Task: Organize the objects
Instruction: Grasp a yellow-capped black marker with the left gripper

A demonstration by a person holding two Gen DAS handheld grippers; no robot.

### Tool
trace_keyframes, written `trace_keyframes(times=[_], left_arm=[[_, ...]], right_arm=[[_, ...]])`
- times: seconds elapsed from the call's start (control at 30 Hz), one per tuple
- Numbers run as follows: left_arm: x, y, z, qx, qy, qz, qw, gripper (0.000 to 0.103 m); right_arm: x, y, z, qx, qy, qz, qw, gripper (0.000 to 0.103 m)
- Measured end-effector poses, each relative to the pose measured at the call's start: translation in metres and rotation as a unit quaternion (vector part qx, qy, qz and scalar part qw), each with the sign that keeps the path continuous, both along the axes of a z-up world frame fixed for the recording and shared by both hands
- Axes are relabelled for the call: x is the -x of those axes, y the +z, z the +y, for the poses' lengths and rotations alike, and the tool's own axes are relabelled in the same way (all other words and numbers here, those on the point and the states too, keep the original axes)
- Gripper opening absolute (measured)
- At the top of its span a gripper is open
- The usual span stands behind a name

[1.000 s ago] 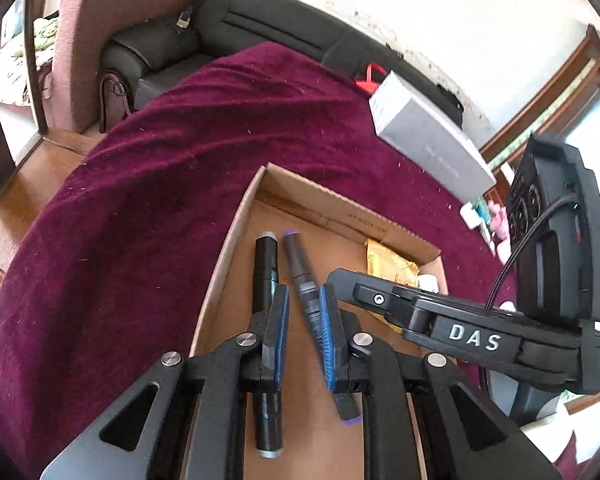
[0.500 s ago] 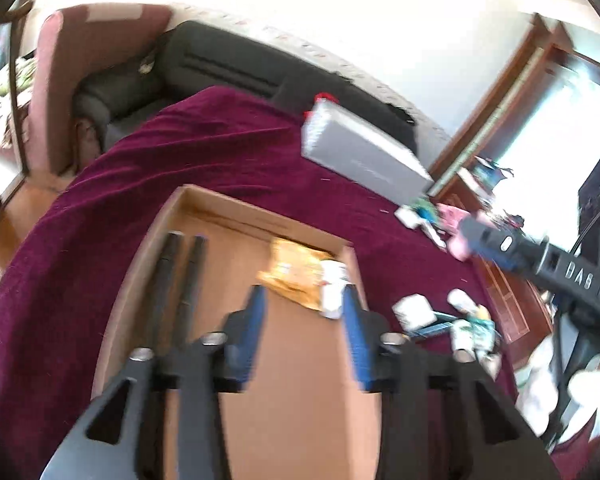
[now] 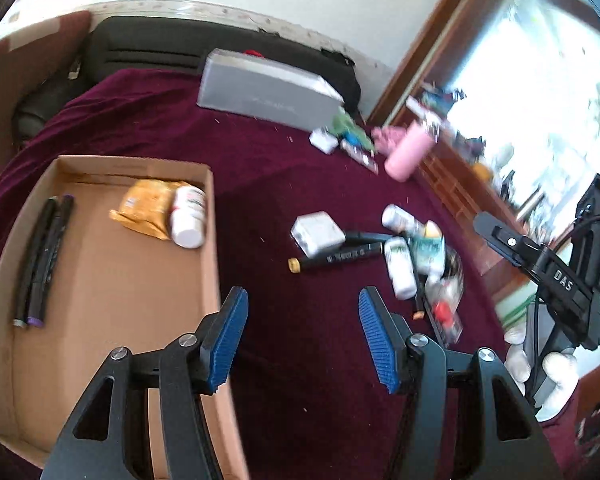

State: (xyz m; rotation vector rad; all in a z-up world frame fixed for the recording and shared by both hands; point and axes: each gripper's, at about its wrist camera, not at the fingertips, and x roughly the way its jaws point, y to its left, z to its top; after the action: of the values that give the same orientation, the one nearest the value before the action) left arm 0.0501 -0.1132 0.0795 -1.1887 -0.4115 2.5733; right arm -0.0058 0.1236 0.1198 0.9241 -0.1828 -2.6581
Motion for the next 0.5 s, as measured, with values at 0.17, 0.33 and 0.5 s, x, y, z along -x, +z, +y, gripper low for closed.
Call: trace_keyframes(times=[0.17, 0.33, 0.5], left_arm=[[0.027, -0.022, 0.049, 0.067, -0.030, -0.031, 0.9968, 0.052], [0.076, -0.047, 0.083, 0.140, -0.029, -0.043, 0.9888, 0.051], [0.111, -0.076, 0.100, 0.183, -0.042, -0.073, 0.9795, 0.052]], right_arm=[[0.005, -0.037, 0.057, 0.051, -0.059, -0.036, 0.996, 0.103], [0.007, -0.050, 0.090, 0.077, -0.085, -0.029, 0.993, 0.103], [0.012, -0.063, 0.109, 0.103, -0.088, -0.032, 0.990, 0.103]])
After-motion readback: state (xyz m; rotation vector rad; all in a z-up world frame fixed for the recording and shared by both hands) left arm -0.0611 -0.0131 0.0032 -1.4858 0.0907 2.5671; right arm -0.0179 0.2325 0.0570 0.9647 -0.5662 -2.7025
